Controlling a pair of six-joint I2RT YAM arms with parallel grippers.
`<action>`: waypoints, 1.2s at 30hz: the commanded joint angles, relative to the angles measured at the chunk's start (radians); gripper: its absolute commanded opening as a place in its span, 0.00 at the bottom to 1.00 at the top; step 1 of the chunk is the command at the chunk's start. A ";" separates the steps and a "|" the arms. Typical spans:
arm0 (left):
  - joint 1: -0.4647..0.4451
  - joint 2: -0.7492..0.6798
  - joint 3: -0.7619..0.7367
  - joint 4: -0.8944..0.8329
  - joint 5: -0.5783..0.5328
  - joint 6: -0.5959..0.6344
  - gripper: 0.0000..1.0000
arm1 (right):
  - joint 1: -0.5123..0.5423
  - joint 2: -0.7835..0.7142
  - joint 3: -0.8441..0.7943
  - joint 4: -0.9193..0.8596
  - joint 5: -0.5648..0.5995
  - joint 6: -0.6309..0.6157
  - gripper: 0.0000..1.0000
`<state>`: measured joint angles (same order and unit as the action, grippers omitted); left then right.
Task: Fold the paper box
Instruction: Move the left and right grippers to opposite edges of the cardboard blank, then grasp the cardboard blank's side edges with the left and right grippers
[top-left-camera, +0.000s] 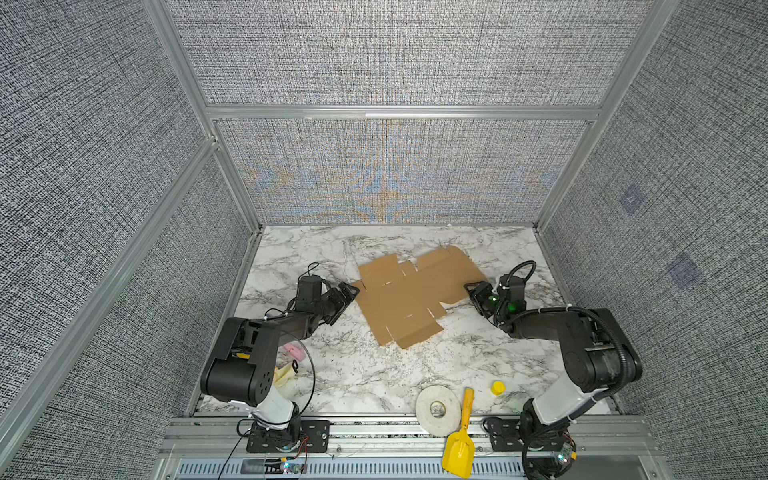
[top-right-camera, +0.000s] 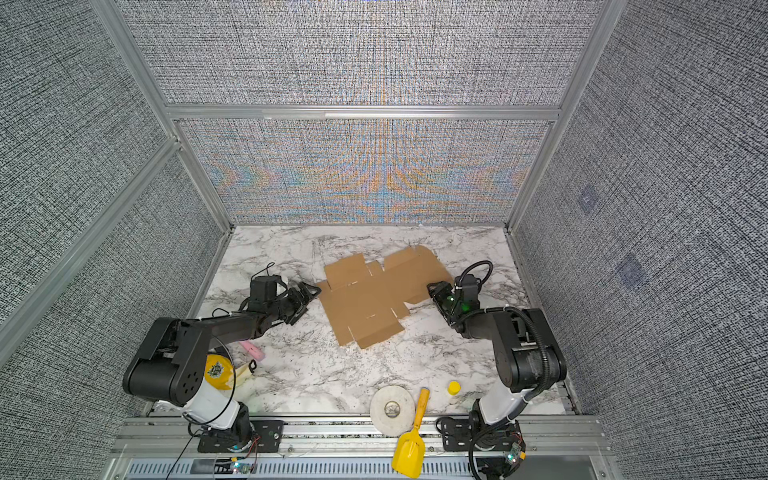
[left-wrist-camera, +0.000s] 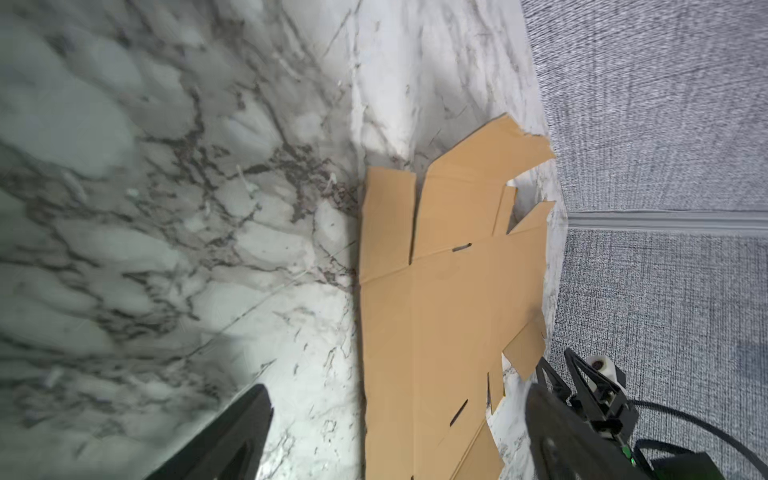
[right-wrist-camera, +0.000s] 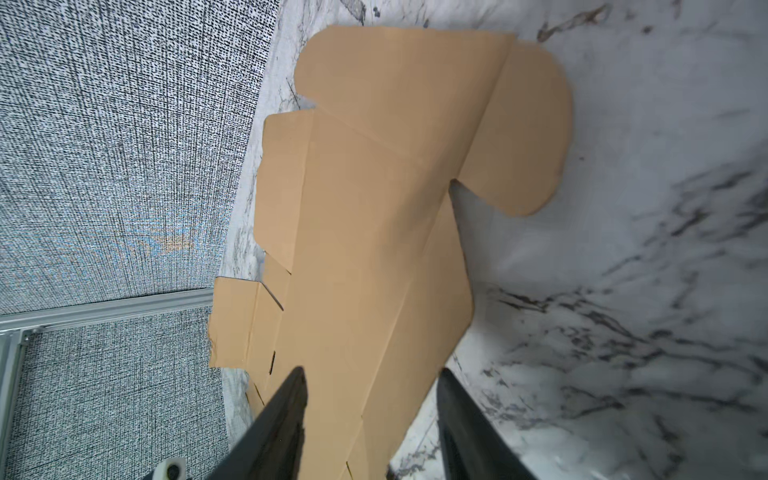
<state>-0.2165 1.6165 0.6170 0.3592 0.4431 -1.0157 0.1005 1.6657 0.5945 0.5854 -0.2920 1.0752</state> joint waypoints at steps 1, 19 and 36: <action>-0.019 0.034 0.006 0.023 -0.037 -0.096 0.97 | 0.005 -0.004 -0.008 0.044 0.008 0.028 0.42; -0.073 0.093 -0.022 0.096 -0.051 -0.164 0.95 | -0.007 -0.086 -0.125 0.182 0.041 0.326 0.04; -0.089 0.162 0.034 0.109 -0.053 -0.144 0.91 | -0.013 -0.298 0.112 -0.469 0.087 -0.042 0.09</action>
<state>-0.3061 1.7676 0.6525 0.5739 0.4152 -1.1774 0.0841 1.3788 0.6609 0.3523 -0.2481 1.1851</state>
